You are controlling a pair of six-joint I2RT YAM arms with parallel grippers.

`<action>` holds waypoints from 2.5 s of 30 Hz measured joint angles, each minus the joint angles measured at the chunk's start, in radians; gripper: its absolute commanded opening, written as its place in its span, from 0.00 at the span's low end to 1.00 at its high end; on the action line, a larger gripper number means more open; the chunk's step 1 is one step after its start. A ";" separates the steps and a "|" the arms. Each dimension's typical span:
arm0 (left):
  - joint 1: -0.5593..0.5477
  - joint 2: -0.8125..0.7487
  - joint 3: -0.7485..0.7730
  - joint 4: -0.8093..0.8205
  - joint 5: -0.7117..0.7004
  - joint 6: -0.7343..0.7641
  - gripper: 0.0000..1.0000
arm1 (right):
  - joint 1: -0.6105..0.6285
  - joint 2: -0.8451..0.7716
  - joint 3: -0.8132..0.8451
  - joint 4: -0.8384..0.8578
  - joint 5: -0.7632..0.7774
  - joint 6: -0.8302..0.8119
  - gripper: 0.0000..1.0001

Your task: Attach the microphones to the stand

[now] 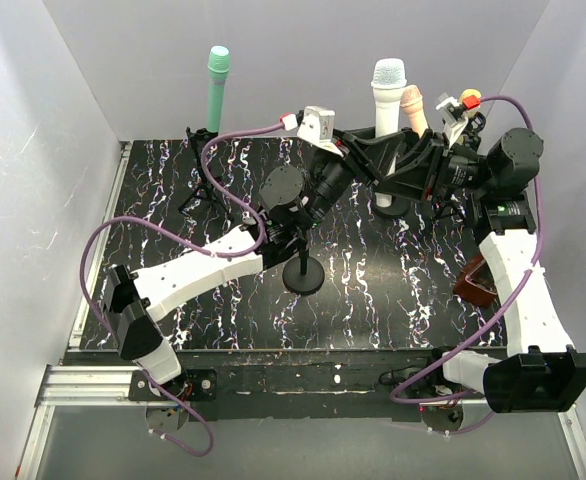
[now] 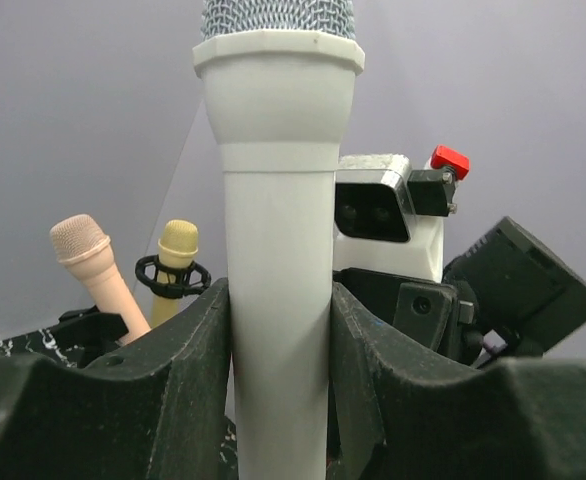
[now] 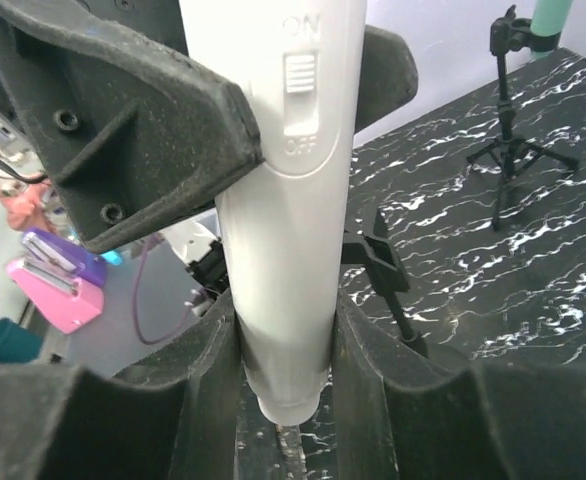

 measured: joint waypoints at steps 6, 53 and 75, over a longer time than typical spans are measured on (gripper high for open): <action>0.009 -0.105 -0.044 -0.188 0.075 0.077 0.98 | 0.000 0.000 0.106 -0.454 0.017 -0.400 0.01; 0.599 -0.404 -0.509 -0.484 1.173 0.477 0.98 | 0.110 0.200 0.221 -1.246 0.227 -1.650 0.01; 0.599 -0.404 -0.588 -0.352 1.121 0.400 0.98 | 0.118 0.212 0.240 -1.270 0.230 -1.658 0.01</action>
